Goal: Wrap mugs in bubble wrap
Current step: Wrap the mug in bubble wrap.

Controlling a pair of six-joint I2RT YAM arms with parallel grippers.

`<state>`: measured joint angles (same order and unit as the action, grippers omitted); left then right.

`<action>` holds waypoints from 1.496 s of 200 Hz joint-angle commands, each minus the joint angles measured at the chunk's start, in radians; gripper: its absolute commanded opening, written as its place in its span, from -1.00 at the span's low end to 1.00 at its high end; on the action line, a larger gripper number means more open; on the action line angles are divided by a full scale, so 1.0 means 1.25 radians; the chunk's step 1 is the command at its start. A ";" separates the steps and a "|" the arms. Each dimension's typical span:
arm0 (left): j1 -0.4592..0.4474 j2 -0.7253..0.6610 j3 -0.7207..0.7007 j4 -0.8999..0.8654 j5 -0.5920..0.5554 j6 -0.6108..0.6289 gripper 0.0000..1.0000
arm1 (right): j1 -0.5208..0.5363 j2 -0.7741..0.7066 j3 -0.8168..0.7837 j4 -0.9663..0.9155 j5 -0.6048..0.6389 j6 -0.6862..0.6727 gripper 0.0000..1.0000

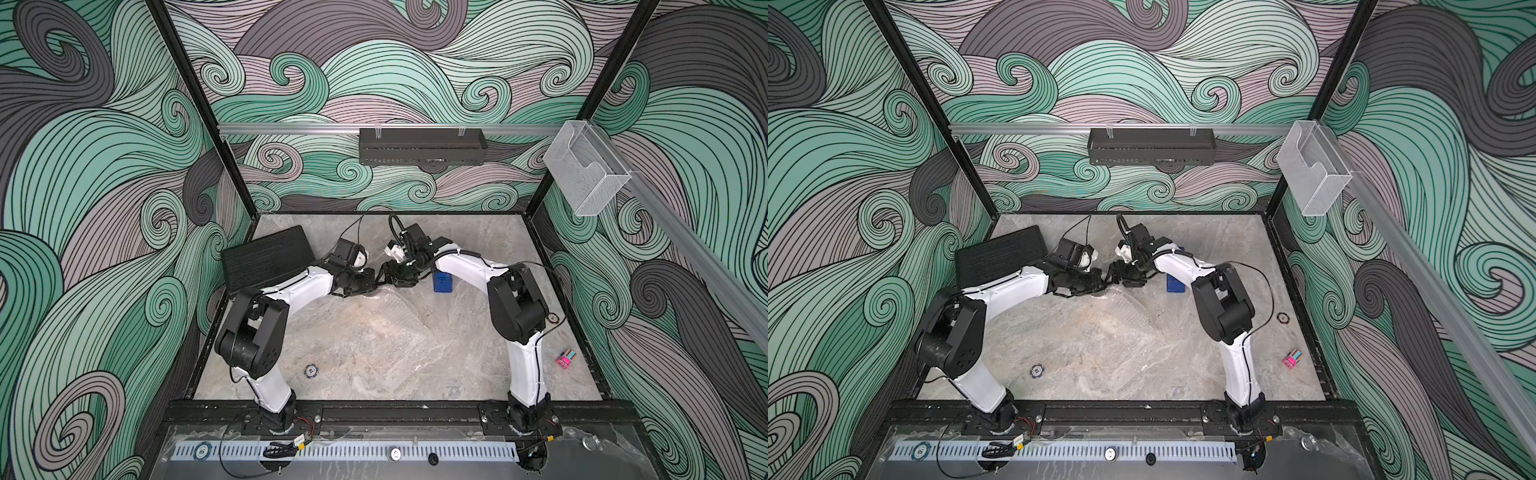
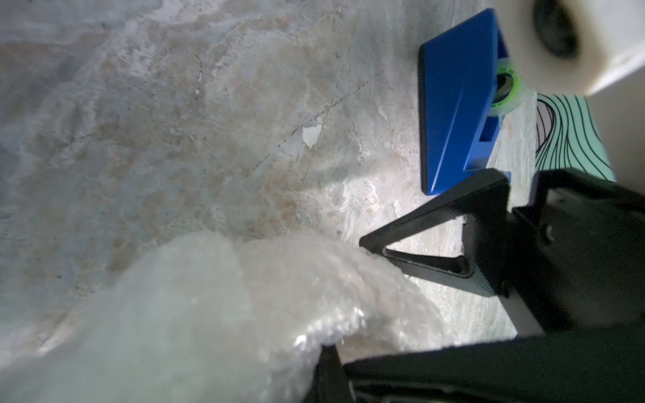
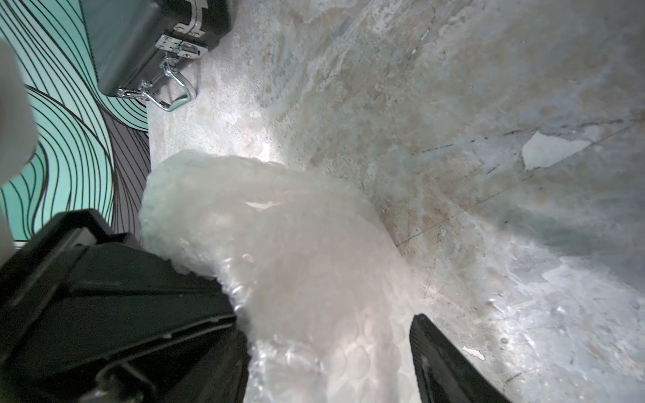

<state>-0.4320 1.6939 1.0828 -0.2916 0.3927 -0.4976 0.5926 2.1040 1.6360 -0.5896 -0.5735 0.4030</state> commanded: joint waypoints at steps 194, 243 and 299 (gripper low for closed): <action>0.001 -0.075 0.026 0.167 0.079 -0.143 0.09 | 0.033 0.036 -0.040 0.037 0.055 -0.019 0.26; -0.004 -0.053 -0.006 0.205 0.078 -0.167 0.02 | 0.033 0.019 -0.059 0.056 0.050 -0.014 0.26; 0.029 -0.209 0.037 0.096 -0.094 -0.189 0.16 | 0.033 0.032 -0.028 0.026 0.063 -0.020 0.26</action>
<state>-0.4198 1.5707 1.0630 -0.0696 0.4164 -0.7292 0.6277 2.1361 1.5883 -0.5064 -0.5308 0.3935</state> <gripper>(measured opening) 0.557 0.630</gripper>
